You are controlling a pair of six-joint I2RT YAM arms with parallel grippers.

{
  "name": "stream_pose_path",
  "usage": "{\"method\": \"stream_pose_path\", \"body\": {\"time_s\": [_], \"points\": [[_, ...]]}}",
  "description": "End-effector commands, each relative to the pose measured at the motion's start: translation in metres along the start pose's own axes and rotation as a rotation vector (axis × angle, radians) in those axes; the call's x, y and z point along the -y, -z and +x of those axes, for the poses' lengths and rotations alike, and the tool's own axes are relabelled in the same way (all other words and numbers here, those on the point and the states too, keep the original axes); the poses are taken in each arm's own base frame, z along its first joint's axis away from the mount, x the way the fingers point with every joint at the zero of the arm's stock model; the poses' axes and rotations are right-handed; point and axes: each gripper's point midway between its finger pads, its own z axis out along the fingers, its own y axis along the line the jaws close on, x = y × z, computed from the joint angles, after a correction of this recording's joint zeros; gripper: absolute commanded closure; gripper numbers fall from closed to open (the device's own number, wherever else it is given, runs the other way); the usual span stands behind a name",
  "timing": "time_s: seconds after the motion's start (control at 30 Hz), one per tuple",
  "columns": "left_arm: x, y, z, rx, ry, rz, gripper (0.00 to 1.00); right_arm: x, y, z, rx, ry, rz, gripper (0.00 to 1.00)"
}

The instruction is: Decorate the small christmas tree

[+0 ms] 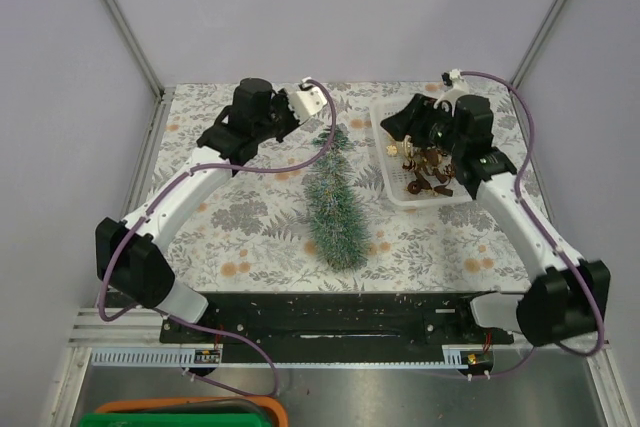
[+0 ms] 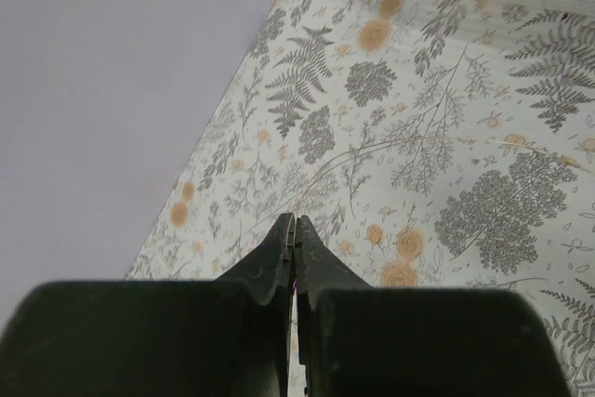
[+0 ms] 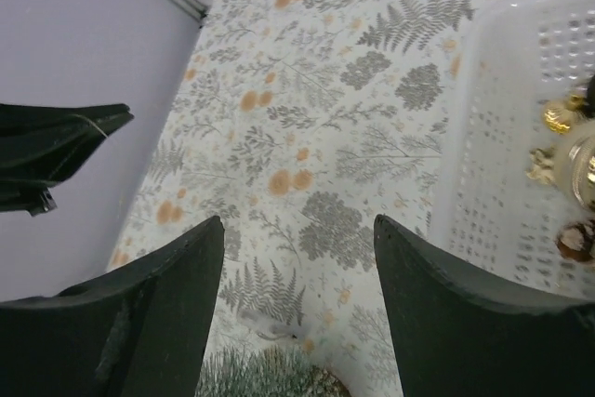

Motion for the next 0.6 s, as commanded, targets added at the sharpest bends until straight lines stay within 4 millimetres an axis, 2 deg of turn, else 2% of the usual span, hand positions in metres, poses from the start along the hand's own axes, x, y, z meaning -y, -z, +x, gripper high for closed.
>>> {"method": "stream_pose_path", "body": {"time_s": [0.0,0.13,0.3,0.37,0.47,0.57], "points": [[0.000,-0.008,-0.045,0.190,-0.080,0.060,1.00,-0.062,-0.020,-0.032,0.012,-0.013,-0.413,0.26],[0.005,-0.014,-0.055,0.230,-0.071,0.104,1.00,-0.080,-0.038,-0.036,-0.018,0.033,-0.585,0.25],[0.013,-0.019,-0.053,0.229,-0.055,0.139,1.00,-0.095,-0.054,-0.034,-0.088,0.042,-0.784,0.27],[0.017,-0.019,-0.050,0.233,-0.064,0.154,1.00,-0.095,-0.063,-0.028,-0.120,0.026,-0.838,0.30],[0.020,-0.025,-0.047,0.227,-0.062,0.163,1.00,-0.104,-0.062,-0.025,-0.145,0.040,-0.912,0.30],[0.022,-0.032,-0.045,0.221,-0.058,0.178,1.00,-0.116,-0.065,-0.007,-0.218,0.082,-0.929,0.28]]}}
